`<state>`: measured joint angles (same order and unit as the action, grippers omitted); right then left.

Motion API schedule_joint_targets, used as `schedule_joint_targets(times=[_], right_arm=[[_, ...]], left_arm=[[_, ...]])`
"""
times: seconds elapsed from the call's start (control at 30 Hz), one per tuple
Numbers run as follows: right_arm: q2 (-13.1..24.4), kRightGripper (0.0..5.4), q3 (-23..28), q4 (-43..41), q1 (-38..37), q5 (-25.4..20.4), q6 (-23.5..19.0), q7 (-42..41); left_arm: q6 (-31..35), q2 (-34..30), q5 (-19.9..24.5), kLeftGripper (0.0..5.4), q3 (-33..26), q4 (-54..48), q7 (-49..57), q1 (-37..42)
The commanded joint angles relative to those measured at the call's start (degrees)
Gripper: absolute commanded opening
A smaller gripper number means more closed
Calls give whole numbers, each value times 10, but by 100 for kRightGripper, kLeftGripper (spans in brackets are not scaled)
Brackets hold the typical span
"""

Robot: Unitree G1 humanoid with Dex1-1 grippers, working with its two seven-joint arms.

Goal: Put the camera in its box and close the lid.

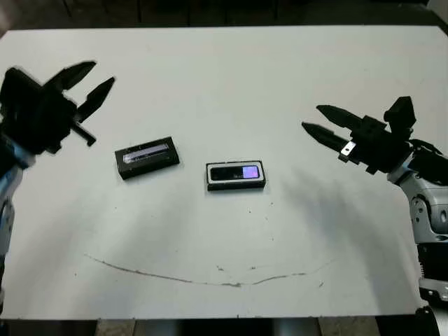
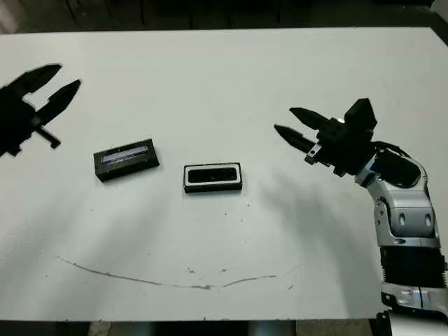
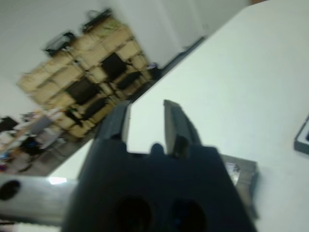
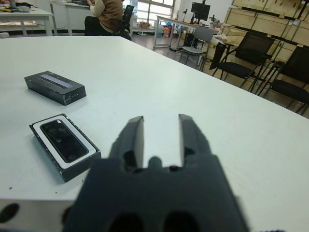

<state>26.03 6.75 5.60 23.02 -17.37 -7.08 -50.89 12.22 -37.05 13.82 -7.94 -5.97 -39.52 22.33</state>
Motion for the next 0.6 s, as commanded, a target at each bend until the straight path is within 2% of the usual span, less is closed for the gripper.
schedule_joint_targets(times=[0.03,0.13,0.27,0.43,0.57,0.6], right_arm=[[15,57,3,1,-15,0,-6,10],[21,2,7,0,-17,-8,-12,11],[30,0,6,-5,-23,-6,-16,13],[43,0,-3,-31,-34,-6,-55,22],[47,0,-8,-30,-36,2,-49,26],[46,0,-9,-26,-35,4,-46,25]], left_arm=[[30,-10,15,257,32,75,-62,43],[37,-9,8,312,60,135,-99,80],[41,-2,6,380,92,188,-145,106],[5,5,-6,468,118,240,-188,119],[-20,13,-9,538,118,291,-211,125],[-21,12,-13,538,120,299,-215,127]])
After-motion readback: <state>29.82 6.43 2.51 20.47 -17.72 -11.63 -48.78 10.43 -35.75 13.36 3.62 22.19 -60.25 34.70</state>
